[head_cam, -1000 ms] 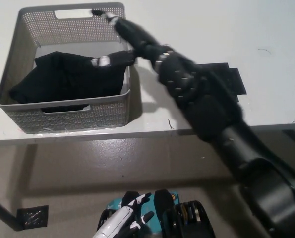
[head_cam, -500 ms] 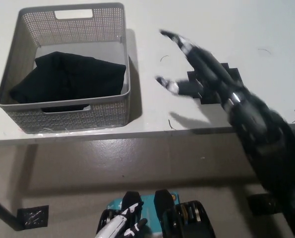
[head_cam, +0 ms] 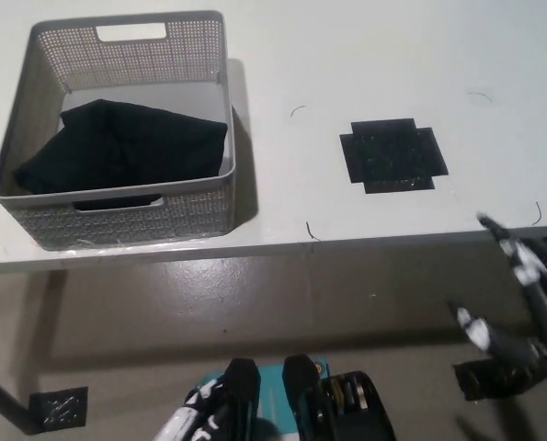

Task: Use the right hand to pick up a t shirt on the right hand side and place it into a contianer on the left side

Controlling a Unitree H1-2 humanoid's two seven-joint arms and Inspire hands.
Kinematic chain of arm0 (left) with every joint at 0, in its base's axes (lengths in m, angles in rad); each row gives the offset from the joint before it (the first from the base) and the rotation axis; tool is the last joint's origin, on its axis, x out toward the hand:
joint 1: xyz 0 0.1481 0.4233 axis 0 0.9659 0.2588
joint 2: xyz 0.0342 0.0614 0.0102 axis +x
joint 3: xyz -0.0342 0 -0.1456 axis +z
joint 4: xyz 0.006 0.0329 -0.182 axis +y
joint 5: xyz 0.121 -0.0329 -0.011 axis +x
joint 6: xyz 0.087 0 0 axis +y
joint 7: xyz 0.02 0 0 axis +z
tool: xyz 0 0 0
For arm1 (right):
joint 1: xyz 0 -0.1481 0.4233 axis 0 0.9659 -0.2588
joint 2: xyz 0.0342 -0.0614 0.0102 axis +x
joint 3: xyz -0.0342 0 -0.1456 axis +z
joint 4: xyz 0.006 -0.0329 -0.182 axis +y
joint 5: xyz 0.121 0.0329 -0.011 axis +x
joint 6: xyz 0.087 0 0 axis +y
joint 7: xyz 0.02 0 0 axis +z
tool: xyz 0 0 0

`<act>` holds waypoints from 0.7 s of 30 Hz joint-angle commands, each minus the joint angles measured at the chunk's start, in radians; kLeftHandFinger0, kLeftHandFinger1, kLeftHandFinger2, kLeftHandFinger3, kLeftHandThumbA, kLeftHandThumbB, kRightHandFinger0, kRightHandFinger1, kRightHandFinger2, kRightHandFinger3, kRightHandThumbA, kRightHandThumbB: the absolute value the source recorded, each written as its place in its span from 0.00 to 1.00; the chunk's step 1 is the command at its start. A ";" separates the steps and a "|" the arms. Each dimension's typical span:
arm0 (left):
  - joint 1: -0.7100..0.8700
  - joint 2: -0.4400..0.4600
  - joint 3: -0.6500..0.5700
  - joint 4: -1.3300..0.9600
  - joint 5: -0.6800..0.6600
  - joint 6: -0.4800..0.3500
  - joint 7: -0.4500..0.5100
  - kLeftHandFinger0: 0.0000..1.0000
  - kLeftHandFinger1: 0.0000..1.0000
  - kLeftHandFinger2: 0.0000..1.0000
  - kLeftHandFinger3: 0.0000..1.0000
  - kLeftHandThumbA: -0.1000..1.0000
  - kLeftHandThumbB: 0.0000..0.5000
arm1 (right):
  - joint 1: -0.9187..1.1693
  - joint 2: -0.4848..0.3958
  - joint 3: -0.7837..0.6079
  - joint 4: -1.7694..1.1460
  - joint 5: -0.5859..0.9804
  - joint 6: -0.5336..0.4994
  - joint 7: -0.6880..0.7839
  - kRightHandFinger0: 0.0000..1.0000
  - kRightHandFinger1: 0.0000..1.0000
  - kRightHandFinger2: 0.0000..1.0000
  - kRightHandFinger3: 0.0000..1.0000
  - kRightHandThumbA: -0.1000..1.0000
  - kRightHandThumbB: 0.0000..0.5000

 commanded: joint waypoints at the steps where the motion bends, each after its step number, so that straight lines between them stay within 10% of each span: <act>1: 0.039 -0.026 0.060 -0.057 -0.145 -0.121 0.149 0.91 0.99 1.00 1.00 1.00 0.66 | 0.143 -0.030 -0.056 -0.092 0.082 -0.295 -0.193 1.00 1.00 1.00 1.00 0.68 0.44; 15: 0.152 -0.049 0.090 -0.337 -0.230 -0.121 0.148 0.92 1.00 1.00 1.00 1.00 0.76 | 0.321 -0.104 0.157 0.174 -0.006 -0.295 -0.431 1.00 1.00 1.00 1.00 0.68 0.33; 21: 0.203 -0.032 0.103 -0.417 -0.270 -0.121 0.097 0.94 1.00 1.00 1.00 1.00 0.63 | 0.317 -0.167 0.271 0.238 -0.029 -0.295 -0.557 1.00 1.00 1.00 1.00 0.76 0.32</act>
